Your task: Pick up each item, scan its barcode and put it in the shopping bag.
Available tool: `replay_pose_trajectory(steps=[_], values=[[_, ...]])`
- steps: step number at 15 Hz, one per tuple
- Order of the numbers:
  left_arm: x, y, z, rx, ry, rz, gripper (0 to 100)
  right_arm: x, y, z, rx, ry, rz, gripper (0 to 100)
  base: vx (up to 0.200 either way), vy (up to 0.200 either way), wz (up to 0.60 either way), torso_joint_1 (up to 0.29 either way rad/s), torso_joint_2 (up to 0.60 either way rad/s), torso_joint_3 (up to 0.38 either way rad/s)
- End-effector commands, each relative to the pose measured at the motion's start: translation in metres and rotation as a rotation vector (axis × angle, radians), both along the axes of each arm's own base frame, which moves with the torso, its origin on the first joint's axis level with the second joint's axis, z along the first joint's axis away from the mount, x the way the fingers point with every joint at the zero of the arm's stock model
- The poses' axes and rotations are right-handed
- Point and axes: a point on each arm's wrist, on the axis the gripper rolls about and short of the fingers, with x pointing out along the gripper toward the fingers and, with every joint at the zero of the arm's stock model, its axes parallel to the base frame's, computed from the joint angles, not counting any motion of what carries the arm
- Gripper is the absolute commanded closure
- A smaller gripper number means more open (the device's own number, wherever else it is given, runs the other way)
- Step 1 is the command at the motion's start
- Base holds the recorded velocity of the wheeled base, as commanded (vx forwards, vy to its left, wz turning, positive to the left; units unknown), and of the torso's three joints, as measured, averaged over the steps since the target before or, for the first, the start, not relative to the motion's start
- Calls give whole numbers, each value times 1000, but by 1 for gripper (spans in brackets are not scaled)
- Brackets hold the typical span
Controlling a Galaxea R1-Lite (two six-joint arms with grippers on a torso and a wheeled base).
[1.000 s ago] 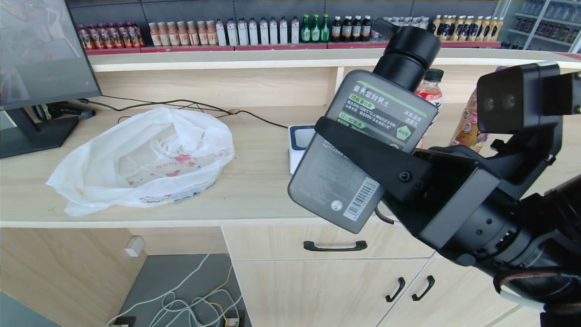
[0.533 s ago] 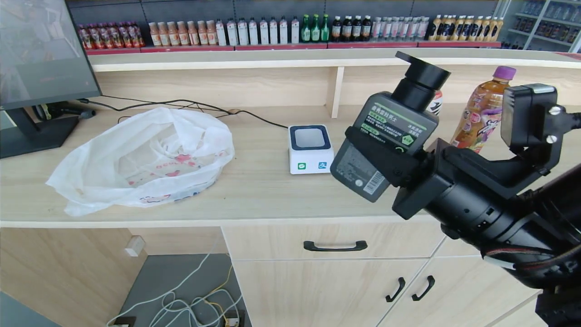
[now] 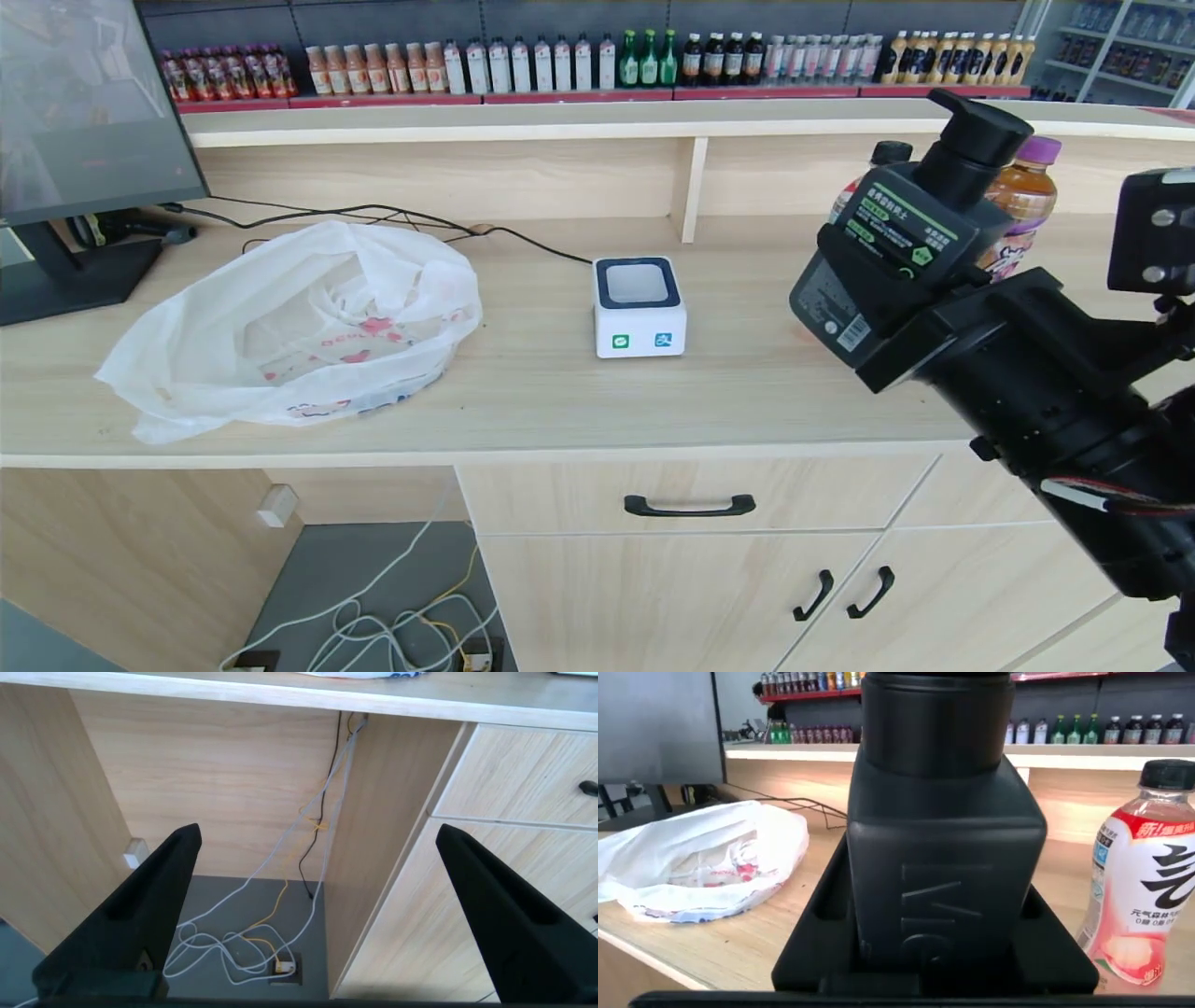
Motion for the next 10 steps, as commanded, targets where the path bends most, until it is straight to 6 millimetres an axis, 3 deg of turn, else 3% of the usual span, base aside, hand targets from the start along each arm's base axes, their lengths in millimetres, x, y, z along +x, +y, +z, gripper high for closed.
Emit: replay_pose_trajectory(steps=[1,5,10], values=[[0,0,0,-2,0,3,0,-4,-4,-2,-1,6,2,100,0,0,0,0,0,0],[0,0,0,0,0,3,0,0,-1,-8,-14,20,5,100,0,0,0,0,0,0],[0,0,0,0,1,3,0,0,-1,-11,-12,22,6,100,0,200,0,-2,1,2]])
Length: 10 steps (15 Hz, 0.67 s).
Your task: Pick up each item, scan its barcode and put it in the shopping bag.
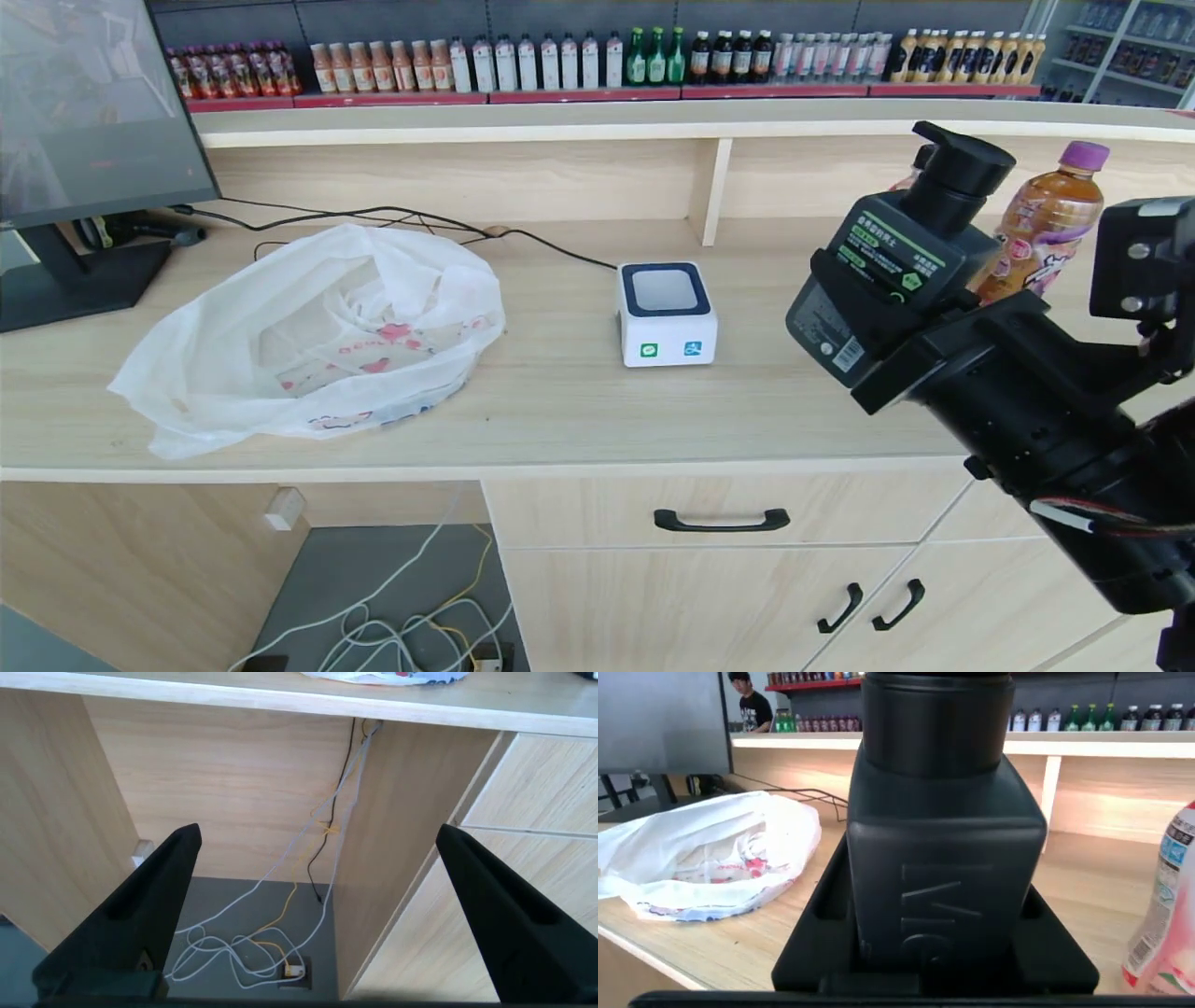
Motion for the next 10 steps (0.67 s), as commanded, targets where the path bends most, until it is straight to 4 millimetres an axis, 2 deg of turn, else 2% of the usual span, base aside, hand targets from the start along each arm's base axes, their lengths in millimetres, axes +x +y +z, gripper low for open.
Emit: replay_pose_trajectory(steps=[1,5,8,10], values=[[0,0,0,0,1,0,0,1,1,-1,0,-1,-1,100,0,200,0,2,-2,2],[0,0,0,0,-1,0,0,-4,-3,-3,-2,3,-2,100,0,200,0,0,1,2],[0,0,0,0,-1,0,0,-2,-2,7,16,-29,2,100,0,0,0,0,0,0],[0,0,0,0,-1,0,0,3,6,18,-17,-100,118,100,0,0,0,0,0,0]])
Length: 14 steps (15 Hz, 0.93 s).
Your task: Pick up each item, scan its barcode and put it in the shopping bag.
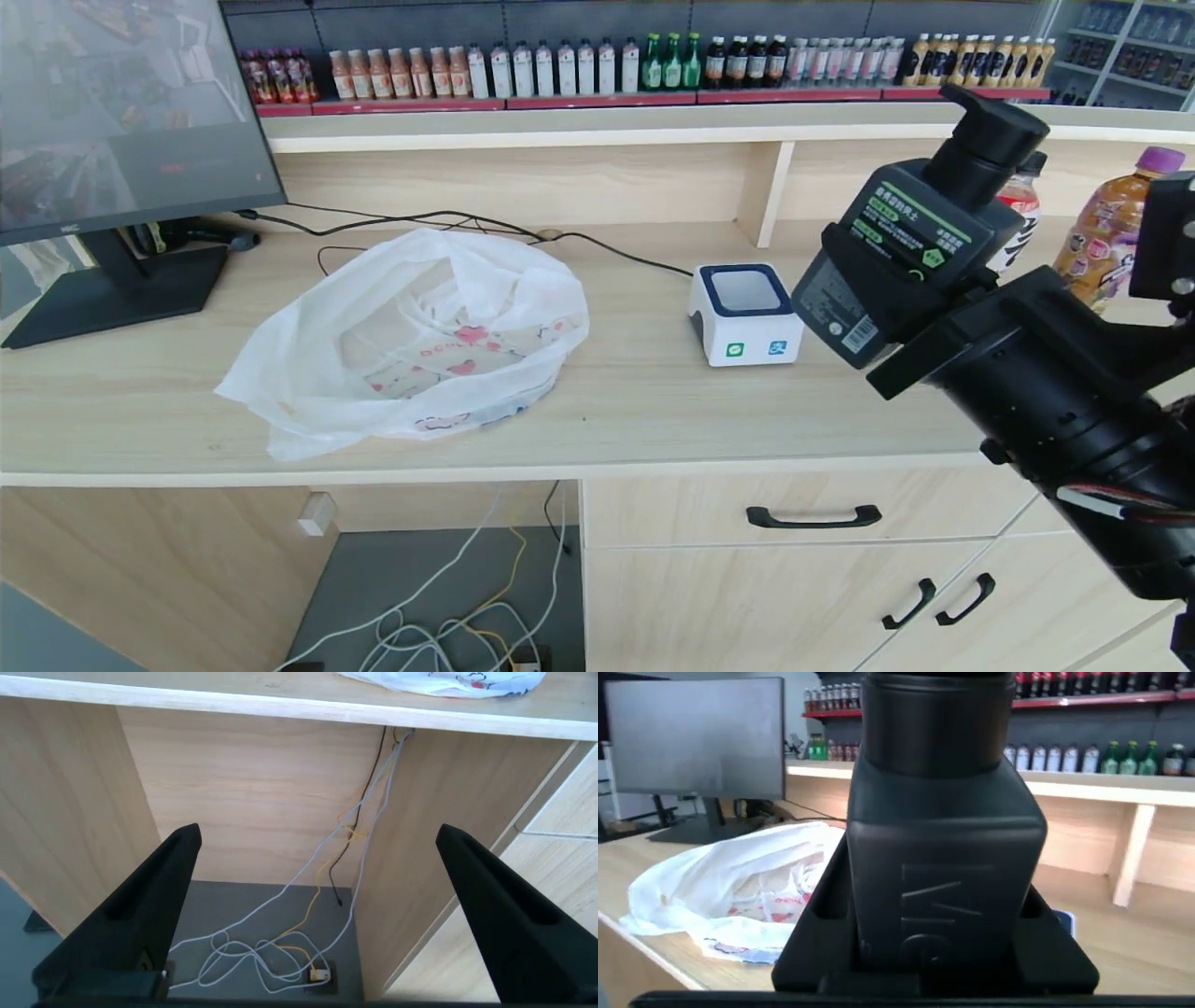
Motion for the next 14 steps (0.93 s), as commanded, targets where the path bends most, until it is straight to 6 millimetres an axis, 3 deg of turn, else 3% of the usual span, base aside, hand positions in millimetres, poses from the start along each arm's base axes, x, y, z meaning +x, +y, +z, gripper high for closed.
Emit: replay_pose_trajectory(steps=[1,5,11,14], values=[[0,0,0,0,0,-1,0,6,7,8,-40,-58,65,100,0,0,0,0,0,0],[0,0,0,0,0,-1,0,26,10,11,-135,-69,61,100,0,0,0,0,0,0],[0,0,0,0,0,-1,0,77,-26,2,-266,-167,71,100,0,0,0,0,0,0],[0,0,0,0,0,-1,0,95,-25,-7,-311,-217,97,100,0,0,0,0,0,0]])
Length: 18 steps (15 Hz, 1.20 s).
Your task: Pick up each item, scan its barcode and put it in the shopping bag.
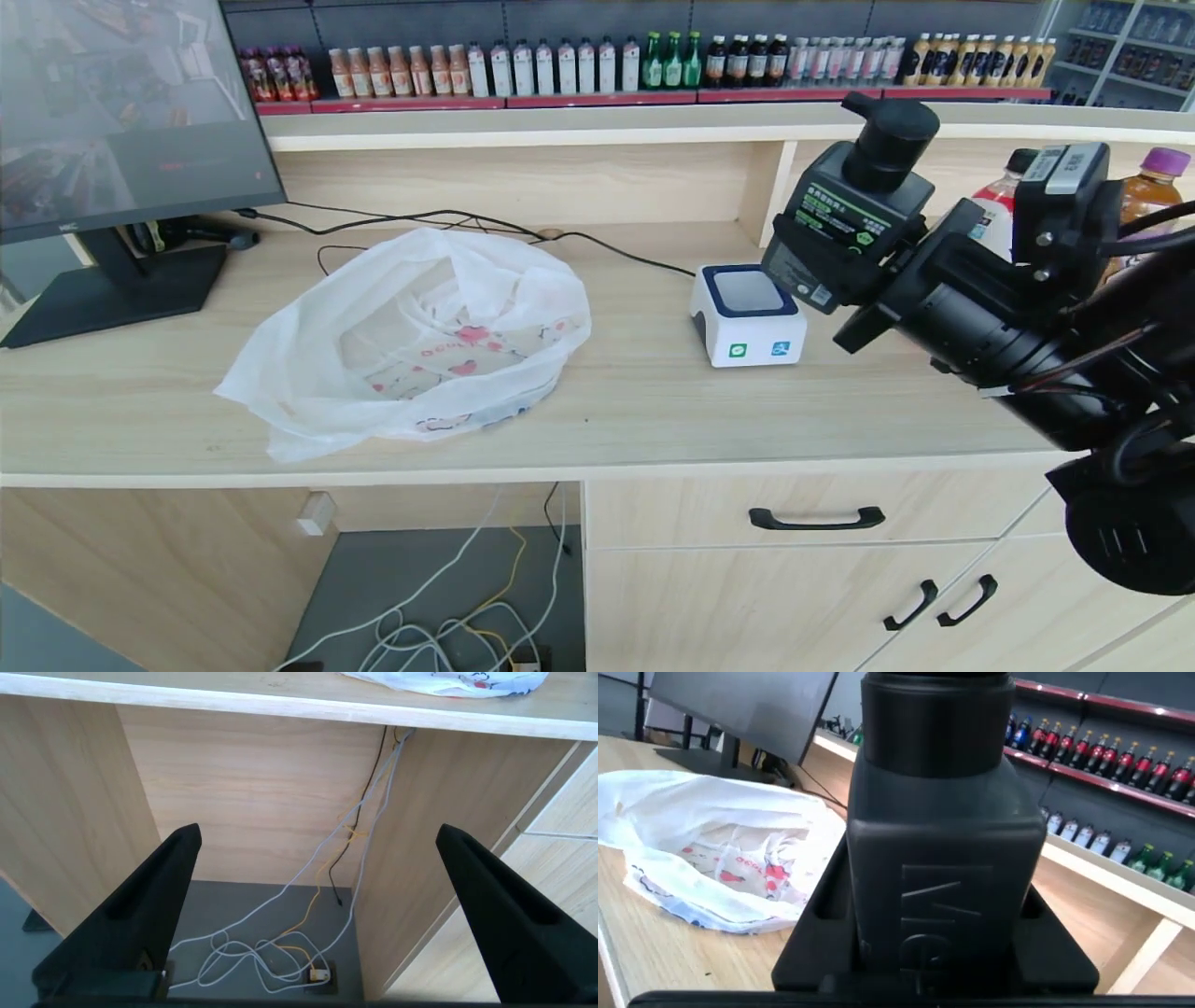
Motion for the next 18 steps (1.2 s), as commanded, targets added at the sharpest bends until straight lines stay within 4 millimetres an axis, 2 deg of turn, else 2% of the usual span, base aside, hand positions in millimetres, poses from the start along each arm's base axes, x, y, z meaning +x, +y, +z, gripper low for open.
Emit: replay_pose_trajectory(steps=[1,5,7,9,12,18], values=[[0,0,0,0,0,0,0,19,3,-12,-23,-3,-8,100,0,0,0,0,0,0],[0,0,0,0,0,0,0,42,13,-14,-94,-111,31,100,0,0,0,0,0,0],[0,0,0,0,0,0,0,62,4,-10,-97,-163,-25,100,0,0,0,0,0,0],[0,0,0,0,0,0,0,74,1,-15,-101,-164,-44,100,0,0,0,0,0,0],[0,0,0,0,0,0,0,84,-6,-20,-137,-191,-71,100,0,0,0,0,0,0],[0,0,0,0,0,0,0,105,-4,-39,-221,-252,-92,100,0,0,0,0,0,0]])
